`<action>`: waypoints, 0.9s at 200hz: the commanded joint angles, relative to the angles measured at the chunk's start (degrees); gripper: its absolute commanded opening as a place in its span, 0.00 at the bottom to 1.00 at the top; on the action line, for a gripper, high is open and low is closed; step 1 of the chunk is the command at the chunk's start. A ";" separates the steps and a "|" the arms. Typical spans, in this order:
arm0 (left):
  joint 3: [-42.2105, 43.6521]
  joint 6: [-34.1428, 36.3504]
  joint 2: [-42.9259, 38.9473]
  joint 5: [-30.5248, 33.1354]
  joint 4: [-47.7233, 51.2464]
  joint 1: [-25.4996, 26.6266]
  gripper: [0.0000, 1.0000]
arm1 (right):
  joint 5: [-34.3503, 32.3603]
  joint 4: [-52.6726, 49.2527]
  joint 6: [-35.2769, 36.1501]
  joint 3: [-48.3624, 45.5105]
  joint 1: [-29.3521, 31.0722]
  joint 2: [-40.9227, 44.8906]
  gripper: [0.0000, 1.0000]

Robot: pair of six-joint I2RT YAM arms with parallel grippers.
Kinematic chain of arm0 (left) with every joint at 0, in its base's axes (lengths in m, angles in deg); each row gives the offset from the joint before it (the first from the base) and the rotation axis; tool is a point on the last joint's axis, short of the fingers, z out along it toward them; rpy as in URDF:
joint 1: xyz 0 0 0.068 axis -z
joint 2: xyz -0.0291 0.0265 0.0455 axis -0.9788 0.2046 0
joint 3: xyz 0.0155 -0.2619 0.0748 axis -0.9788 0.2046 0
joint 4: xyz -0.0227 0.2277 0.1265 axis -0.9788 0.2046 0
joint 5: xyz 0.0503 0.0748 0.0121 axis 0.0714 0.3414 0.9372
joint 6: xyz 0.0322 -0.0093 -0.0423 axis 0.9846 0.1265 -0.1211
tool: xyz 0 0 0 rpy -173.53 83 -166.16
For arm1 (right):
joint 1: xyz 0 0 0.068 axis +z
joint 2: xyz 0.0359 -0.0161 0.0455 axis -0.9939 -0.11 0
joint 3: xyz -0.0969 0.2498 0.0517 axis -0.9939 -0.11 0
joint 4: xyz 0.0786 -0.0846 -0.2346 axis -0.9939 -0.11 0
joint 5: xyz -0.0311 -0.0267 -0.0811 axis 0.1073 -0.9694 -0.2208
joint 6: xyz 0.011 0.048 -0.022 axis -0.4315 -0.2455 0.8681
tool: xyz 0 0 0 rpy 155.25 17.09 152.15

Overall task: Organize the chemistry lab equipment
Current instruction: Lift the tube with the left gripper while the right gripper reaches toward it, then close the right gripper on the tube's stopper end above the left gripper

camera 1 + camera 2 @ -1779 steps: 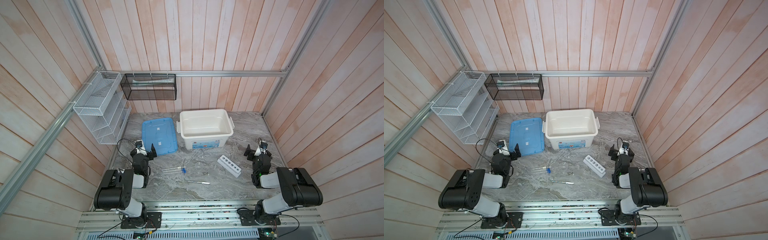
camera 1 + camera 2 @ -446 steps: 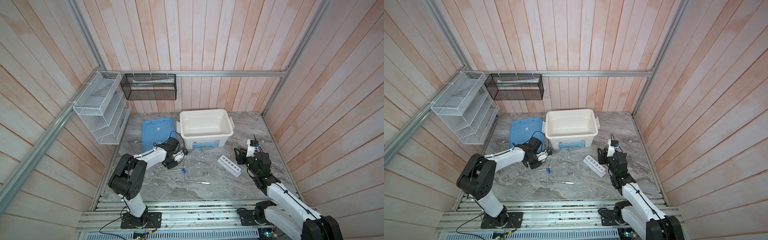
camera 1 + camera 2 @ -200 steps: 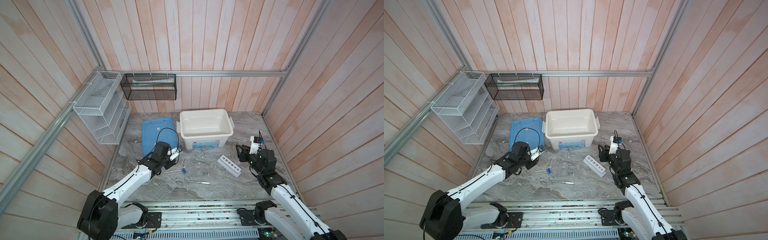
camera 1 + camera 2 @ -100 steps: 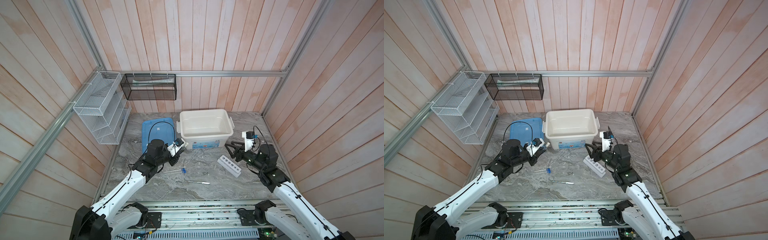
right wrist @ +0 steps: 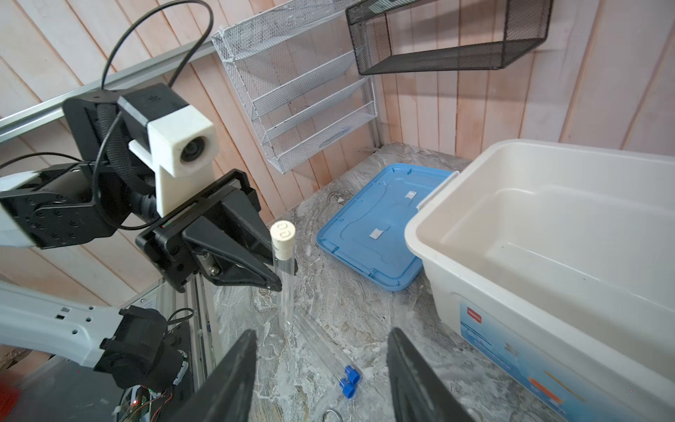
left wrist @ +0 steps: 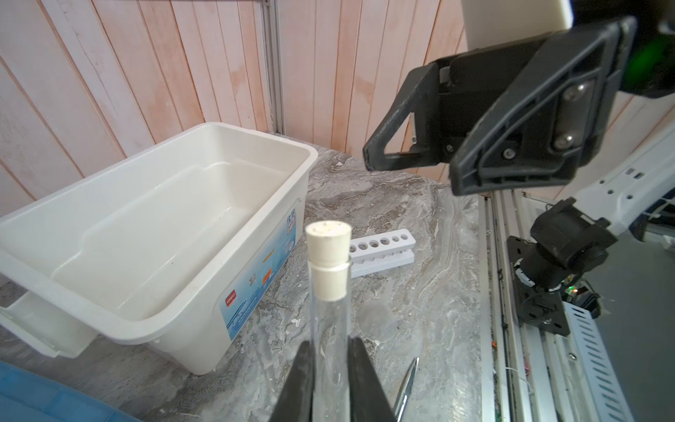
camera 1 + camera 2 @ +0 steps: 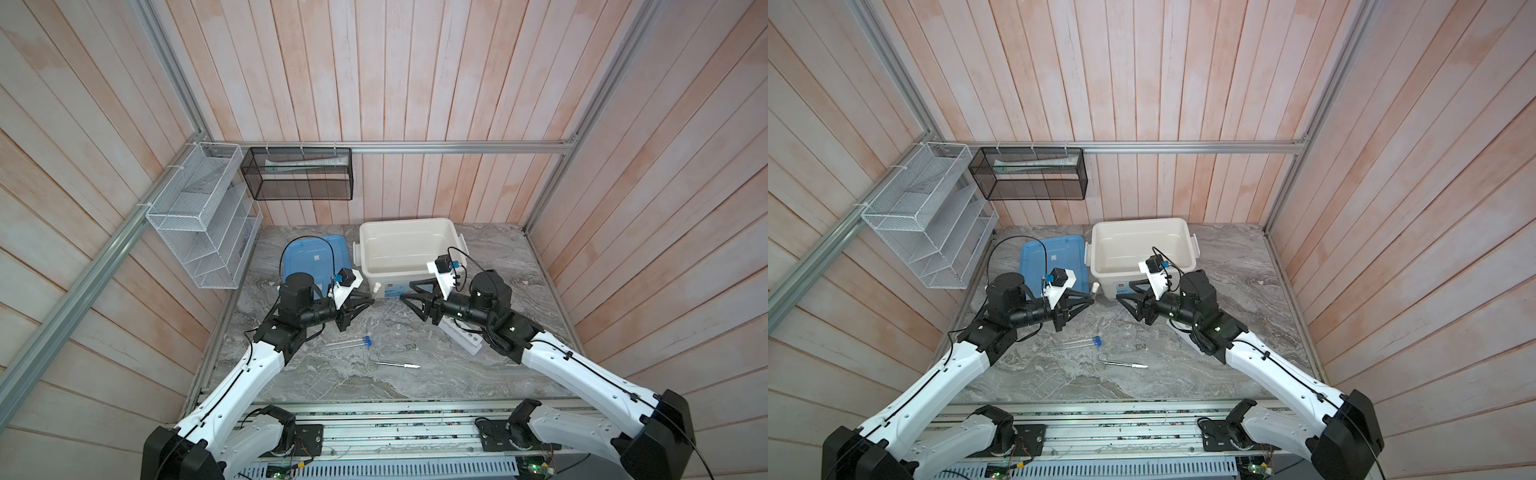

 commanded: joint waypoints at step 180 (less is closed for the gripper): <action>-7.89 -1.01 2.85 -11.30 4.26 -0.21 0.16 | 12.03 5.57 2.84 9.60 4.11 -11.75 0.49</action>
